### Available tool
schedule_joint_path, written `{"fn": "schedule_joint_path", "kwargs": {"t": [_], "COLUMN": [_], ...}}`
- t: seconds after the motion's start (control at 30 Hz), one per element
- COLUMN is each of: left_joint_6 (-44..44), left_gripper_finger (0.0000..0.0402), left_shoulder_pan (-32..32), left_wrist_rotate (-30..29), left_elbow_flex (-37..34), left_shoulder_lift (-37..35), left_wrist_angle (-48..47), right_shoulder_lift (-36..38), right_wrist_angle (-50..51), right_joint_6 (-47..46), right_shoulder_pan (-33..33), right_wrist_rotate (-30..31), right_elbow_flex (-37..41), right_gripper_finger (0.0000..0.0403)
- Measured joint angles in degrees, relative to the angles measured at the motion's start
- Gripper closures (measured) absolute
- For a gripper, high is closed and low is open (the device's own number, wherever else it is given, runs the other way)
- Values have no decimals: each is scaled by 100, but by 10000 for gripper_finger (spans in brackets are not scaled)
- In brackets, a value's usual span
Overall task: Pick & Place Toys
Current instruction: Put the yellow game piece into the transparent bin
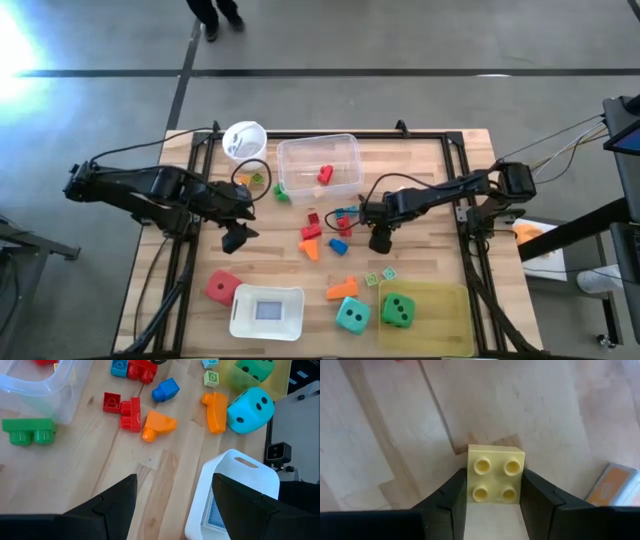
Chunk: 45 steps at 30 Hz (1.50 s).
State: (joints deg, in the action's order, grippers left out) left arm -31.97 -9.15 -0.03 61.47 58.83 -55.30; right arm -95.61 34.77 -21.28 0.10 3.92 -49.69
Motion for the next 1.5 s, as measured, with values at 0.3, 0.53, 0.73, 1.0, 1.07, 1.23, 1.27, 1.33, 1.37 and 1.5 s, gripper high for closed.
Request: {"fn": "schedule_joint_path", "kwargs": {"t": [0.3, 0.53, 0.73, 1.0, 1.07, 1.23, 1.27, 1.33, 1.37, 1.5], "left_joint_6": [0, -2, 9, 50, 52, 53, 52, 50, 49, 24], "left_gripper_finger": [139, 139, 139, 139, 139, 139, 139, 139, 139, 139], "left_shoulder_pan": [-2, -2, -2, -2, -2, -2, -2, -2, -2, -4], "left_wrist_rotate": [0, 0, 0, -11, -22, -22, -22, -22, -22, -25], "left_elbow_flex": [0, 0, 0, 0, 0, 0, 0, 0, 0, 0], "left_shoulder_lift": [0, 0, 0, 0, 0, 0, 0, 0, 0, 0], "left_wrist_angle": [-6, -25, -27, -29, -29, -36, -36, -38, -38, -37], "right_shoulder_lift": [426, 1397, 2162, 1542, 1205, 455, 316, 15, -133, -684], "right_wrist_angle": [84, 109, 160, 1184, 1396, 1845, 1975, 2294, 2452, 2880], "right_joint_6": [-160, -599, -896, -415, -227, 360, 458, 571, 578, 538], "right_shoulder_pan": [2, 15, 13, -326, -478, -892, -996, -1219, -1333, -1654], "right_wrist_rotate": [-587, -921, -697, -194, -198, -272, -291, -358, -435, -659], "right_elbow_flex": [-30, -71, -533, -2359, -2912, -4185, -4422, -4884, -5102, -5798], "right_gripper_finger": [273, 273, 273, 273, 273, 273, 273, 273, 273, 273]}}
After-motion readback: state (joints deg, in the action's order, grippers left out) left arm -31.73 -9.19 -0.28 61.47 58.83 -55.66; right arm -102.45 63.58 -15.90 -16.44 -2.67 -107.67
